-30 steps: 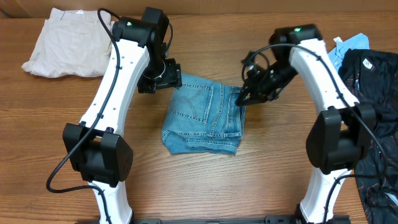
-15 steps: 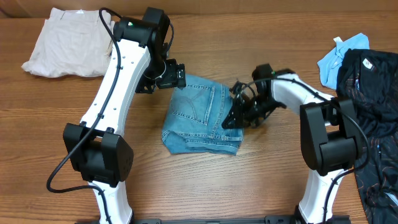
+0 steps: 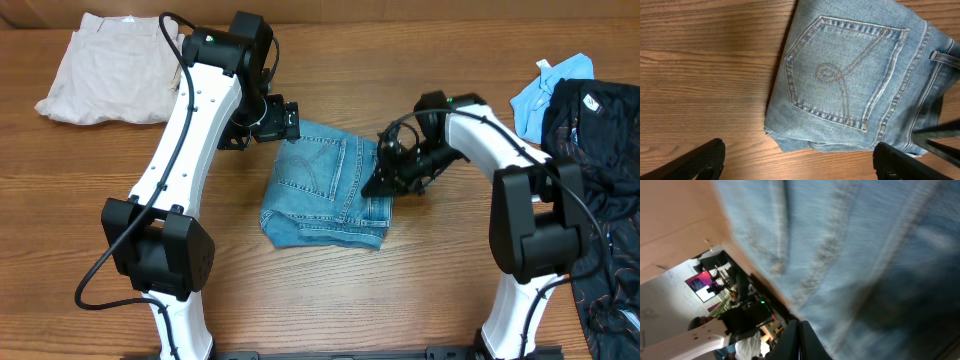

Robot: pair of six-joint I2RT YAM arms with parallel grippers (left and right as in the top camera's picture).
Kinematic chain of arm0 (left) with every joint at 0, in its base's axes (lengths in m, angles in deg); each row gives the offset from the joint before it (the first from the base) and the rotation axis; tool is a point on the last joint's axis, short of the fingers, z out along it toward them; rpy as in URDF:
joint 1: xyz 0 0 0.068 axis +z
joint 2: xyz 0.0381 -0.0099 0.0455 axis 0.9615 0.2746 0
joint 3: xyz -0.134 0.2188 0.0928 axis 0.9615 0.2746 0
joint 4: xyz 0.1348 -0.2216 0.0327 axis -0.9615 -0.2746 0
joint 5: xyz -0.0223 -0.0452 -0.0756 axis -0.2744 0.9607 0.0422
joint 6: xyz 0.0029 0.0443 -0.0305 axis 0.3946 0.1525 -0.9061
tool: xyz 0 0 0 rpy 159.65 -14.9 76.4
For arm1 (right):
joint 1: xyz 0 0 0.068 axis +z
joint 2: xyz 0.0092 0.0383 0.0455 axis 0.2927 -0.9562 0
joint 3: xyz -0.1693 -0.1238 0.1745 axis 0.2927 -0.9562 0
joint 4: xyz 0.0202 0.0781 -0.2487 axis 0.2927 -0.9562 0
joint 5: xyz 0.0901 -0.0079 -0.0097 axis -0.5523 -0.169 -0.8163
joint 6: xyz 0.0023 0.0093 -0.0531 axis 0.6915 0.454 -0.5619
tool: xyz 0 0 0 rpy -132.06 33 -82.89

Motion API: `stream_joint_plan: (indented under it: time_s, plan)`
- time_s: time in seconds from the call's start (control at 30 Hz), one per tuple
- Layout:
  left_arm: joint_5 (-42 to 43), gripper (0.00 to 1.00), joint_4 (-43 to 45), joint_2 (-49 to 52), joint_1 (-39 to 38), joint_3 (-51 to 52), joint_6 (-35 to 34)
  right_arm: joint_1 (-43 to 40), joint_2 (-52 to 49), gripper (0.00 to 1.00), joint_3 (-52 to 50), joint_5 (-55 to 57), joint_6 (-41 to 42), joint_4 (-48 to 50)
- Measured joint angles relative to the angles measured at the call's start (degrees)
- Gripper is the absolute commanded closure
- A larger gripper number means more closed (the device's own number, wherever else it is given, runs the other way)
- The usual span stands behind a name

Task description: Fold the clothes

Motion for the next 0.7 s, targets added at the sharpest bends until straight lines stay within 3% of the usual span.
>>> stream_joint_plan:
  time_s: [0.27,0.7]
  plan:
    - [-1.44,0.0,0.87,0.0,0.07,0.0,-0.09,5.53,3.19,0.96,1.27,-1.05,-0.92,0.74]
    - [-3.15,0.0,0.85,0.0,5.11,0.0,-0.26,15.65,3.19,0.96,-12.57,-1.51,13.94,25.99]
